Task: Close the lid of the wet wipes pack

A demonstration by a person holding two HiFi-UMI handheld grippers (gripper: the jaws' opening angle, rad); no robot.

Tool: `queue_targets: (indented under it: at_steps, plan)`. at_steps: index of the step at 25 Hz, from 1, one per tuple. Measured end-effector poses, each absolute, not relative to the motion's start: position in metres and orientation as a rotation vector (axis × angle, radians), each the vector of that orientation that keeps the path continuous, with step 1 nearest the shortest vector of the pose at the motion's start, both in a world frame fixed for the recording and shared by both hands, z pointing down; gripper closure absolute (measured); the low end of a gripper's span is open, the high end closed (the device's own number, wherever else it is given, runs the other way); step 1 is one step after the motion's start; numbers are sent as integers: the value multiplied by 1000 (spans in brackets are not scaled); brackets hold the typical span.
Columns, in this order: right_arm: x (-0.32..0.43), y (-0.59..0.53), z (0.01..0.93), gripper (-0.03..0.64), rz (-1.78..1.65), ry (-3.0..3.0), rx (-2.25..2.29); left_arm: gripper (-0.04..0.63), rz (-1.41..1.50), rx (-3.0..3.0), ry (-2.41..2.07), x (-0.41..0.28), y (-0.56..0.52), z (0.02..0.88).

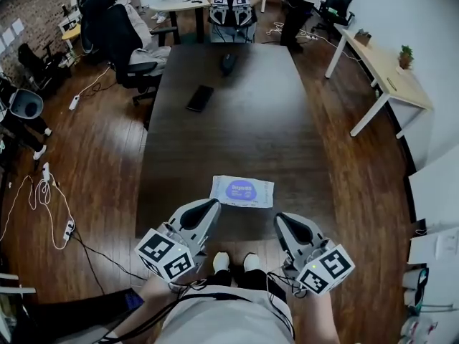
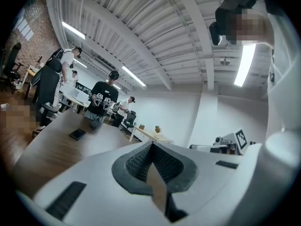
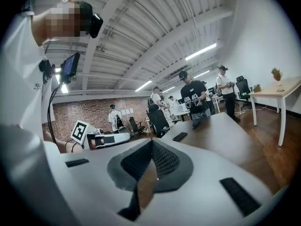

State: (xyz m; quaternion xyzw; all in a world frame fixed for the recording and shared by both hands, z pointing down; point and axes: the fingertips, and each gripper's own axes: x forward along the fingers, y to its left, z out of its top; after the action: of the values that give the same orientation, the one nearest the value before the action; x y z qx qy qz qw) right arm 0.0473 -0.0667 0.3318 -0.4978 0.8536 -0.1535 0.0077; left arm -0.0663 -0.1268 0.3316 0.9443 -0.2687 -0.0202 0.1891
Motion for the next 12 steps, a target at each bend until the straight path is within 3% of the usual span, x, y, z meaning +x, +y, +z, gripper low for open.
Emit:
queue_targets:
  at_steps: [12]
  plan:
    - [56,54,308,609,-381,2719,-1434,598,-111,2705,-734,-21,-19,311]
